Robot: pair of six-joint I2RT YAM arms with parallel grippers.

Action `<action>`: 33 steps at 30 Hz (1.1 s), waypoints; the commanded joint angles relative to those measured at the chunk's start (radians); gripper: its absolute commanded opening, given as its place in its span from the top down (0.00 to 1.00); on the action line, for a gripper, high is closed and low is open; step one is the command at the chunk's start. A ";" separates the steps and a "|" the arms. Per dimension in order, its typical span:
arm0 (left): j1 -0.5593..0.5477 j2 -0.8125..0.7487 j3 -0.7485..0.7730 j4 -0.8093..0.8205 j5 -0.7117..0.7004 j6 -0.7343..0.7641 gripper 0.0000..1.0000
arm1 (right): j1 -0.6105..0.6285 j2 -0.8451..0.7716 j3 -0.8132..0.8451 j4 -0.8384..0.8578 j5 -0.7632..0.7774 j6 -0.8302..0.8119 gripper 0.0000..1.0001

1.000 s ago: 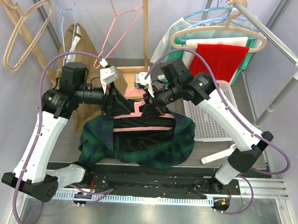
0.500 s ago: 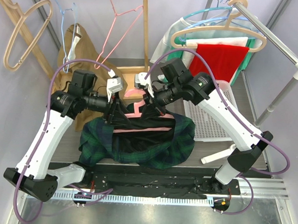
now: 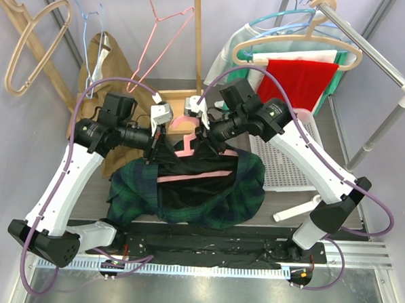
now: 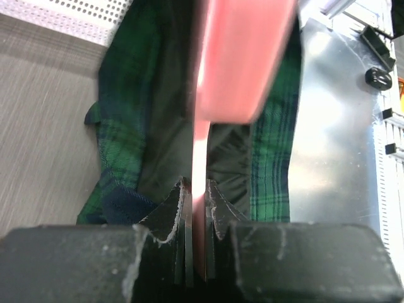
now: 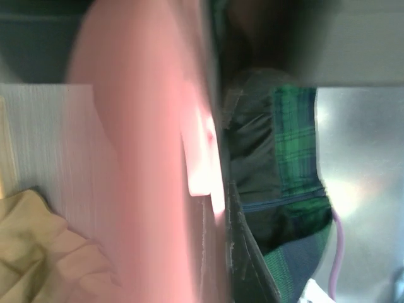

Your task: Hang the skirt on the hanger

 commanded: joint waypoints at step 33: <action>-0.039 -0.106 0.130 -0.092 0.039 0.058 1.00 | -0.068 -0.240 -0.189 -0.001 0.112 0.001 0.95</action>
